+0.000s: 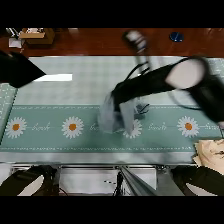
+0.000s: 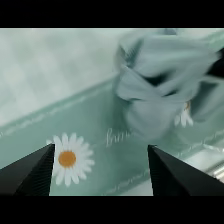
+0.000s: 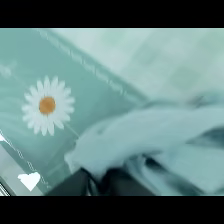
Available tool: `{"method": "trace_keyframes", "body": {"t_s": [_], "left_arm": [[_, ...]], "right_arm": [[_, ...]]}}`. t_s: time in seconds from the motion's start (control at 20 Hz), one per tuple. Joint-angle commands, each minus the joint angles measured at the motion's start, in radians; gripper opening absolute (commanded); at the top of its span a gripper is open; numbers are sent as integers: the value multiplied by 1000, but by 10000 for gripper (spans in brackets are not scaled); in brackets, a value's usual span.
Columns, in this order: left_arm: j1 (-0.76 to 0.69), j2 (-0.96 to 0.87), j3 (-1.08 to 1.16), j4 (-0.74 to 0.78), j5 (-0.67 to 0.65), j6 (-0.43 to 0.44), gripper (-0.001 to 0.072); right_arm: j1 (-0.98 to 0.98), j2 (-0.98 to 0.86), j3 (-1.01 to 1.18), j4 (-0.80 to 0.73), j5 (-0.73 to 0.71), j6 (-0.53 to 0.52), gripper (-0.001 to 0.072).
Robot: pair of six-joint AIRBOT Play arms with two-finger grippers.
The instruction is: Fold the shirts.
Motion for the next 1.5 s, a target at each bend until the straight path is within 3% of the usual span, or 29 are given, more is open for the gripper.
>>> {"method": "trace_keyframes", "body": {"t_s": [0.0,0.15,0.25,0.4,0.55,0.8,1.05,1.2,1.25,1.45], "left_arm": [[0,0,-205,-2,12,2,720],[0,0,-428,-16,52,6,720],[0,0,-592,-87,143,38,720],[0,-2,-815,-271,304,111,720],[0,-20,-955,-339,381,165,720],[-6,-89,-1024,-352,507,198,720],[-52,-241,-1024,-544,640,285,686],[-78,-322,-1024,-585,617,326,58],[-79,-332,-1024,-585,603,335,22],[-72,-328,-1022,-584,562,346,22]], "right_arm": [[82,-160,-51,-39,-61,59,414],[-34,-106,-24,-43,17,16,444],[-154,-21,-7,-69,61,-5,526],[-366,84,-8,-187,127,-18,526],[-591,101,-10,-239,216,-75,526],[-860,55,-42,-76,223,-140,526],[-904,-26,-95,83,235,-189,526],[-903,-82,-157,199,234,-216,526],[-903,-96,-183,235,234,-225,526],[-885,-118,-333,298,163,-292,526]]}}
